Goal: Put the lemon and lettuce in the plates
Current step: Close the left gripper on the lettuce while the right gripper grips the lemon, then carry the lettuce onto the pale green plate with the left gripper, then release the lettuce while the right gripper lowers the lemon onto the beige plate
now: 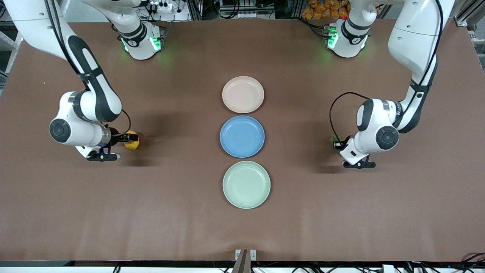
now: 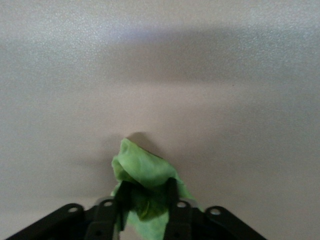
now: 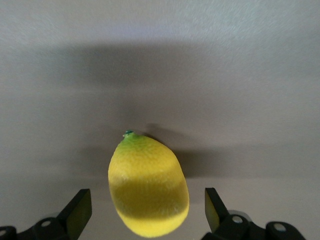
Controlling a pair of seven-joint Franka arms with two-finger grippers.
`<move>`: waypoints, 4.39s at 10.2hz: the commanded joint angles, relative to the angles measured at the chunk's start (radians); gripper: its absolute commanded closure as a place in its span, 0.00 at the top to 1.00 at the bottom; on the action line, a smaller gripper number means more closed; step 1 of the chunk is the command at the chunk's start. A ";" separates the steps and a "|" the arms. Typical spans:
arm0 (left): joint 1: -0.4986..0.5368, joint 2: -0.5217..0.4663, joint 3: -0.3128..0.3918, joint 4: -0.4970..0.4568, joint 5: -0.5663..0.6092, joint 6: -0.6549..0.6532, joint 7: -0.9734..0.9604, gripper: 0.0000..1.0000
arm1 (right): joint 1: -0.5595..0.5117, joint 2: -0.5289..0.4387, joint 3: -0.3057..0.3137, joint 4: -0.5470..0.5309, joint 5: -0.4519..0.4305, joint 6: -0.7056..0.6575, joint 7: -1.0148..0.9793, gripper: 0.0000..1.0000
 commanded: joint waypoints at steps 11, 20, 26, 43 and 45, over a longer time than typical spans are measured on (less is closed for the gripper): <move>-0.199 0.045 -0.085 0.492 -0.081 0.005 -0.254 0.00 | 0.014 0.005 0.014 0.124 0.167 -0.240 0.008 0.00; -0.376 0.346 -0.074 0.603 -0.080 0.415 -0.400 0.00 | 0.463 -0.047 0.025 0.139 0.348 -0.231 0.673 0.00; -0.379 0.369 -0.074 0.586 -0.071 0.406 -0.405 0.50 | 0.758 -0.018 0.021 0.170 0.357 -0.098 1.068 0.00; -0.126 -0.278 0.045 0.587 0.057 -0.547 -0.228 1.00 | 0.794 -0.004 -0.002 0.317 0.089 -0.097 1.125 1.00; -0.095 -0.335 0.045 0.586 0.074 -0.685 -0.195 1.00 | 0.733 -0.061 -0.003 0.323 0.075 -0.158 1.032 1.00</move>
